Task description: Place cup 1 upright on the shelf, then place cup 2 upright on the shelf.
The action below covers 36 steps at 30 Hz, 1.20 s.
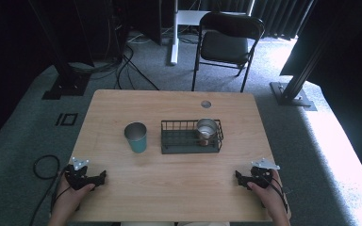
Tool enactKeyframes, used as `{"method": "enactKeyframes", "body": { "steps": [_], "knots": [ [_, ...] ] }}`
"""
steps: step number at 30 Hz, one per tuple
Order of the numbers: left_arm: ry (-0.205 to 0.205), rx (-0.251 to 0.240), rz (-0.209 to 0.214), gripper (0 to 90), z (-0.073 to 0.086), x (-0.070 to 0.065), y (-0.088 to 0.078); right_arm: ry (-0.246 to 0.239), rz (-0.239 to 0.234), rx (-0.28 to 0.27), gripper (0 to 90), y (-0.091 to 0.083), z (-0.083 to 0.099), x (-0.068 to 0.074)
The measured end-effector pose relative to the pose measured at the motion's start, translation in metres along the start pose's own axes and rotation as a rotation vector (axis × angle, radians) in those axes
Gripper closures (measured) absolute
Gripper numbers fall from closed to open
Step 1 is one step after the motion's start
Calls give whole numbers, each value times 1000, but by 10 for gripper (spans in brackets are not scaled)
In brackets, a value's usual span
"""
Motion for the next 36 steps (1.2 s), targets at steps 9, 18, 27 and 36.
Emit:
{"method": "enactKeyframes", "body": {
  "steps": [9,18,27,36],
  "knots": [
    [-6,-2,6,11,0,0,0,6,-8,3,110,0,0,0],
    [12,2,13,12,1,0,-1,6,-8,3,110,0,0,0],
    [42,-14,108,13,1,-4,-6,6,-8,3,110,0,0,0],
    [76,-62,155,13,-14,-19,-15,5,-8,3,109,0,0,0]
  ]
}}
Point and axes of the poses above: each handheld gripper's, and its own axes: y roughly forward along the jaws, z roughly out of its underside, x roughly to its left, the point moved 10 cm from there along y, roughly forward along the jaws, and after that the axes turned 4 degrees about -x, right-handed, at the moved point
